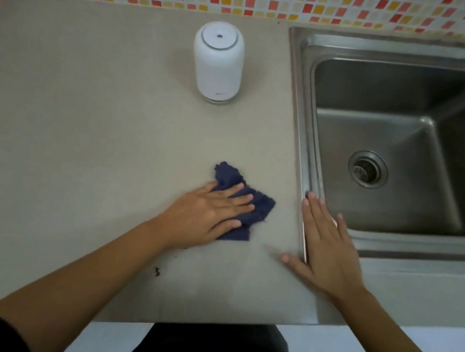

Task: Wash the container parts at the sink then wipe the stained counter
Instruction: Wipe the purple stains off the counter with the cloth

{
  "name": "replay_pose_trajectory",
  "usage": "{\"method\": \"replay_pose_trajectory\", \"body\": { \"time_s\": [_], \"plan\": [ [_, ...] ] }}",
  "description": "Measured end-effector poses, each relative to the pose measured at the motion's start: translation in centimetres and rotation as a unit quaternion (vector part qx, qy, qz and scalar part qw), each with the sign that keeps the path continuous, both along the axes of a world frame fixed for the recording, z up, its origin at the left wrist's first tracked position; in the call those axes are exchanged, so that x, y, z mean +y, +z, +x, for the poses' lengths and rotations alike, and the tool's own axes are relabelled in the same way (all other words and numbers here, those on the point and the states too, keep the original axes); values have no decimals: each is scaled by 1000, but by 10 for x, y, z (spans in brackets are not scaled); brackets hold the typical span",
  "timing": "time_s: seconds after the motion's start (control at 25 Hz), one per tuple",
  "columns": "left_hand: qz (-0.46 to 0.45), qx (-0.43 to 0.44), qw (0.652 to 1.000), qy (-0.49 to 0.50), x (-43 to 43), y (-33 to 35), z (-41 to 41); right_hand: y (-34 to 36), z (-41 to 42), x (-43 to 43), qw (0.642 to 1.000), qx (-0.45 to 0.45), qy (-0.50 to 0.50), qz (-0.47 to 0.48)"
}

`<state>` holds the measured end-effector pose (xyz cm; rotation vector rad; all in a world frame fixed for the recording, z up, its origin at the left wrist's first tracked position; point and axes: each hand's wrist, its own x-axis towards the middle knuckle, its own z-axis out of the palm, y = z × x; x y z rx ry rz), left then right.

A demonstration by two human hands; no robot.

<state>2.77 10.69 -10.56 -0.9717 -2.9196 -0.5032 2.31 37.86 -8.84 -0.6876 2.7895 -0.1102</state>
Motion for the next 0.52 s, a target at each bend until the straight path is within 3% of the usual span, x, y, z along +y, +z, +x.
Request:
{"method": "replay_pose_trajectory", "body": {
  "time_s": [0.08, 0.16, 0.28, 0.4, 0.52],
  "plan": [
    [-10, 30, 999, 6, -43, -2, 10, -2, -2, -1, 1000, 9, 4, 5],
    [2, 34, 993, 111, -68, -3, -8, -4, -1, 0, 1000, 20, 2, 6],
    [17, 16, 971, 240, -25, -8, -53, -6, 1, 0, 1000, 21, 0, -1],
    [14, 44, 988, 149, 48, -11, -23, -4, 5, 1, 1000, 23, -14, -8],
    [-15, 12, 997, 69, 53, -4, 57, -5, 29, 11, 1000, 15, -9, -16]
  ]
}}
